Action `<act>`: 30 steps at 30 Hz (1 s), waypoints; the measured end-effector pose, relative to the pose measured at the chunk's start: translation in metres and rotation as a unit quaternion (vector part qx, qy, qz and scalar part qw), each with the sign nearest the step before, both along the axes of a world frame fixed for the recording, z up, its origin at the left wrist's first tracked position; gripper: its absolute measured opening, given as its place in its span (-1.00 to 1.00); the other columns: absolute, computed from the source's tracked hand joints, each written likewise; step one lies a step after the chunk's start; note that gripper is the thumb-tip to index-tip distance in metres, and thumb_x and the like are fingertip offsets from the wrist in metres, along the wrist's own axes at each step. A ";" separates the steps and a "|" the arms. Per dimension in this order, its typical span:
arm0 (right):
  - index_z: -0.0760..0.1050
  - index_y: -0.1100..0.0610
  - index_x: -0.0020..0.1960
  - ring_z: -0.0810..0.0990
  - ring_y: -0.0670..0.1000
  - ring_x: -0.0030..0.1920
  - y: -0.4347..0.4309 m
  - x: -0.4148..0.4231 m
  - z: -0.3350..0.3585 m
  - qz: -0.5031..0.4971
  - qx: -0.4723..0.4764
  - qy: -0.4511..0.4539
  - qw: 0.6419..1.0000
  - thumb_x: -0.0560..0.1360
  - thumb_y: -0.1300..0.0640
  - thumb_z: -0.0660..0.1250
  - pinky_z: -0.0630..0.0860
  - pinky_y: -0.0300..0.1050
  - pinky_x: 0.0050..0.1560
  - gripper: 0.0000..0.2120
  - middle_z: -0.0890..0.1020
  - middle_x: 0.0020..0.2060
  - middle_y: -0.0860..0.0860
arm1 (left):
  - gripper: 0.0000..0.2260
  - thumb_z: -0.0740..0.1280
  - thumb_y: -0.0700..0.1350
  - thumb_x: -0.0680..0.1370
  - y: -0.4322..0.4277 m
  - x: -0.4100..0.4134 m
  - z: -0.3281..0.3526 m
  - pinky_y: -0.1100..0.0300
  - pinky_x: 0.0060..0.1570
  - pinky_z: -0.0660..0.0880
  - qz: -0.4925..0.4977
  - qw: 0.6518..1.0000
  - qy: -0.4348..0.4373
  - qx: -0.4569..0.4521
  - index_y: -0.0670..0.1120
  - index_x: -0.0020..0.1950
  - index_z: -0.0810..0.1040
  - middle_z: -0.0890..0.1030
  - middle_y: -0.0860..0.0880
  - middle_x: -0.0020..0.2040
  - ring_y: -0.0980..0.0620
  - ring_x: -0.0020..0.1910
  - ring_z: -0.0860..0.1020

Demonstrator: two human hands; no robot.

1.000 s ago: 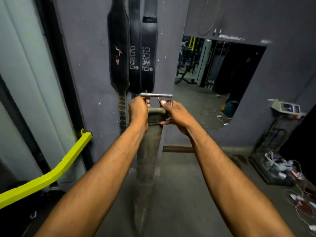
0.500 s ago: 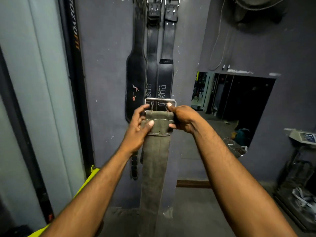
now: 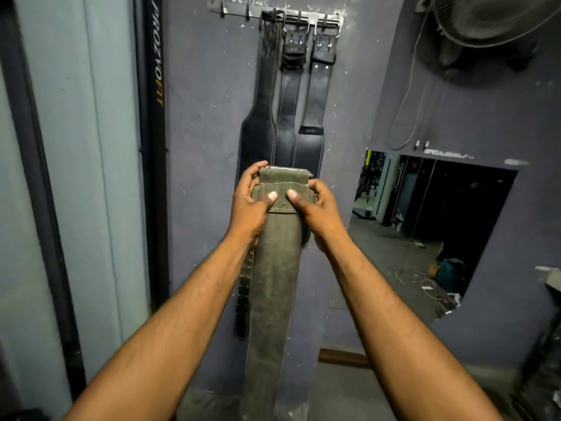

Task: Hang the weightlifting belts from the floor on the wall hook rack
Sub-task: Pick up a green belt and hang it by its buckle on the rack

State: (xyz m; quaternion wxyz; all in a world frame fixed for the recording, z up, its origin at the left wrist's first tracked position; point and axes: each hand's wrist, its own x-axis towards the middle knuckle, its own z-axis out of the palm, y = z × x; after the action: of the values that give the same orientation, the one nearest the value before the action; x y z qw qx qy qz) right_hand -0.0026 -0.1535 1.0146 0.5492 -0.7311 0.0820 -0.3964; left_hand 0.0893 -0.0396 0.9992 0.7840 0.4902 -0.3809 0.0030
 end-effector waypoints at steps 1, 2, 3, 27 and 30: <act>0.41 0.08 0.25 0.67 0.06 0.11 -0.001 0.001 0.002 0.000 0.022 -0.003 1.000 0.50 0.10 0.49 0.67 -0.02 0.00 -0.60 0.63 0.17 0.10 | -0.44 0.30 -0.40 0.50 -0.003 0.000 0.003 -0.02 0.19 0.60 0.008 1.000 -0.006 -0.004 0.06 0.41 0.42 0.55 -0.02 0.28 0.04 0.24 0.58; 0.36 0.05 0.29 0.67 0.03 0.10 -0.003 -0.001 0.003 0.015 0.054 -0.004 0.998 0.49 0.10 0.50 0.66 -0.08 -0.06 -0.54 0.63 0.17 0.08 | -0.44 0.30 -0.40 0.50 -0.005 0.001 0.007 0.00 0.18 0.60 0.015 1.000 -0.013 -0.009 0.06 0.41 0.42 0.56 -0.02 0.28 0.04 0.23 0.58; 0.33 0.03 0.32 0.68 -0.01 0.07 -0.005 -0.002 0.000 0.036 0.069 0.007 0.997 0.49 0.12 0.50 0.64 -0.12 -0.09 -0.50 0.64 0.15 0.06 | -0.44 0.29 -0.40 0.50 -0.008 0.001 0.011 0.03 0.17 0.60 0.020 1.000 -0.015 -0.018 0.06 0.41 0.42 0.56 -0.03 0.27 0.04 0.23 0.58; 0.58 0.03 0.09 0.69 0.00 0.10 -0.023 -0.024 -0.060 0.084 0.022 0.154 0.984 0.47 0.11 0.51 0.63 -0.05 0.14 -0.77 0.70 0.09 0.01 | -0.46 0.26 -0.46 0.48 -0.035 0.001 0.089 0.24 -0.07 0.61 0.036 0.997 -0.004 -0.069 -0.03 0.38 0.45 0.60 -0.08 0.21 0.06 0.11 0.62; 0.57 0.03 0.09 0.68 0.02 0.13 -0.017 -0.022 -0.065 0.035 0.031 0.116 0.992 0.49 0.13 0.50 0.60 0.03 0.24 -0.79 0.69 0.11 0.01 | -0.46 0.28 -0.46 0.48 -0.038 -0.003 0.096 0.20 -0.03 0.63 0.033 0.997 -0.026 -0.066 0.00 0.36 0.47 0.60 -0.07 0.20 0.06 0.12 0.62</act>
State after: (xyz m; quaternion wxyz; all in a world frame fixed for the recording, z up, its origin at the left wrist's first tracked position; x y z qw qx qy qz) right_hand -0.0243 -0.1705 0.9494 0.5718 -0.7572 0.1321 -0.2867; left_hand 0.0860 -0.0781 1.0952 0.8039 0.4495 -0.3837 0.0665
